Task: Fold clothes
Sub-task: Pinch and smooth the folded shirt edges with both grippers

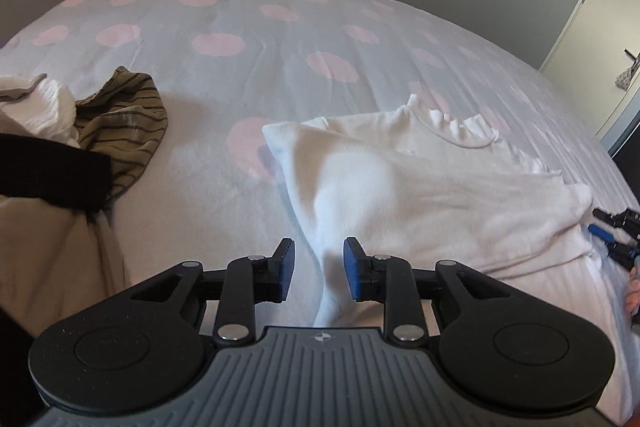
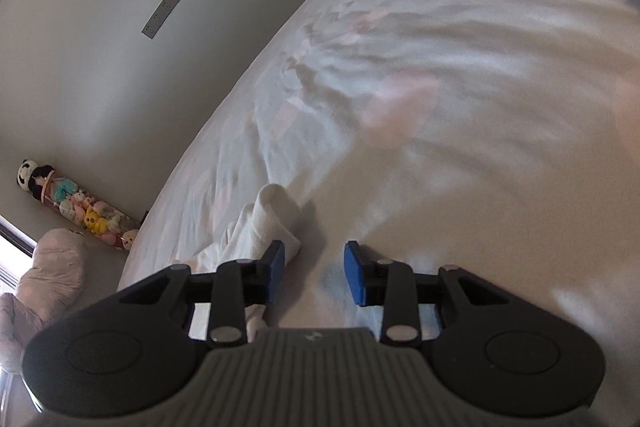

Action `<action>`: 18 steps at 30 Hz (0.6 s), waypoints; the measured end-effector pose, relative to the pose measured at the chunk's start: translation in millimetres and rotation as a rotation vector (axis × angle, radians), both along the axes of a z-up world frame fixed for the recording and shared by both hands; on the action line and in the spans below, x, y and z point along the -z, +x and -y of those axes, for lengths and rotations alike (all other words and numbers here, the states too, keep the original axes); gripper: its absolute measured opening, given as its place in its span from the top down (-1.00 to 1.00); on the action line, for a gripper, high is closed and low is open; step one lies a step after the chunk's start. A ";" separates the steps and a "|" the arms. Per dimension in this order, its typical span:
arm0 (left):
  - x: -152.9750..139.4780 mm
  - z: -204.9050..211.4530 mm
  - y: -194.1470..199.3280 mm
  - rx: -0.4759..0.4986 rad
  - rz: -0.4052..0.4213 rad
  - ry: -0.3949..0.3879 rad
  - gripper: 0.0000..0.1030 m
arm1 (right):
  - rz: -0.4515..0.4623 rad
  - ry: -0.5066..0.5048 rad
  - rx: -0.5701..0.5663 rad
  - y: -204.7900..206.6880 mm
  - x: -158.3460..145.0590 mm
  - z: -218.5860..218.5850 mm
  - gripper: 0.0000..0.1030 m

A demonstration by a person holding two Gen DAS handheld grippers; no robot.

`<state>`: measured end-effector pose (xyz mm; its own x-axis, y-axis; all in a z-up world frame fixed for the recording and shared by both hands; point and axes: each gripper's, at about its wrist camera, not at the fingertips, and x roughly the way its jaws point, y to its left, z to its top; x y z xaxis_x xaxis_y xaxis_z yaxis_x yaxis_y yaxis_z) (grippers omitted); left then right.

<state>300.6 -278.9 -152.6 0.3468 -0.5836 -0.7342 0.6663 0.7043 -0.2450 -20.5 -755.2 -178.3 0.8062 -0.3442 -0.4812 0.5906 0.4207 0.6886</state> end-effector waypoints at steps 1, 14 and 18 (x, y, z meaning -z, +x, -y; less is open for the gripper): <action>0.4 -1.1 -7.5 -0.006 0.012 0.008 0.54 | -0.022 -0.036 -0.031 3.8 -5.1 1.8 0.28; 13.1 3.3 -28.6 0.008 0.066 0.020 0.53 | -0.267 -0.213 -0.341 88.5 -32.7 23.6 0.60; 15.2 -1.0 -25.2 -0.001 0.055 0.009 0.52 | -0.267 -0.175 -0.359 94.5 -35.6 26.8 0.84</action>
